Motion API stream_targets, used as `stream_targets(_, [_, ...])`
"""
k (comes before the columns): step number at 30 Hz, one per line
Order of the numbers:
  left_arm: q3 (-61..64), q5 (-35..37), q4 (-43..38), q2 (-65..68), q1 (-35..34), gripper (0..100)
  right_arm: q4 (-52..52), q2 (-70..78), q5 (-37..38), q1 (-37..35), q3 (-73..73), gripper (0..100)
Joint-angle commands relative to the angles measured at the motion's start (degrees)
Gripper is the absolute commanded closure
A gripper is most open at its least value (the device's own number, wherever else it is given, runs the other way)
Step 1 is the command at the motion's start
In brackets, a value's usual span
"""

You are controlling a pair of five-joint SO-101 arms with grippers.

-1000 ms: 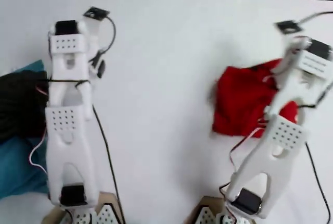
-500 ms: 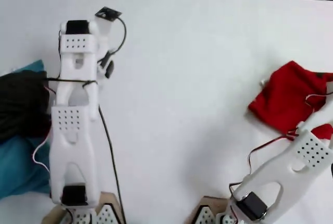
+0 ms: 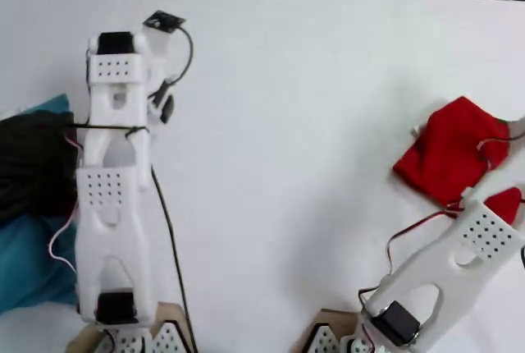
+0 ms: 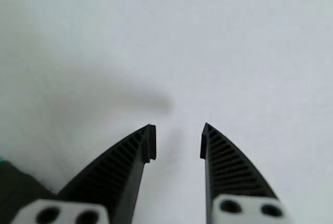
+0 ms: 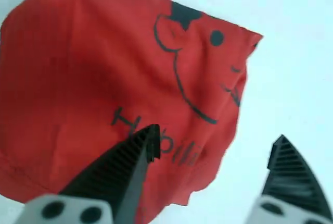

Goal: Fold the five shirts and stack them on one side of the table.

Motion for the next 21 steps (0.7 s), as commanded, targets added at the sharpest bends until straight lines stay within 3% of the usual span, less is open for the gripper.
stream_targets(1, [-0.3,0.3,1.1,-6.0,-1.8,83,1.6,-5.4,-0.6,-1.5,2.0,65.5])
stream_targets(8, [-0.3,0.3,1.1,-8.4,-2.3,83,1.5,-12.2,-0.1,-4.0,20.5,65.5])
stream_targets(14, [-0.3,0.3,1.1,-8.1,-2.3,83,1.5,-19.6,6.8,-5.1,37.8,65.5])
stream_targets(21, [-0.3,0.3,1.1,-8.1,-2.9,83,1.5,-24.2,14.2,4.2,41.8,68.0])
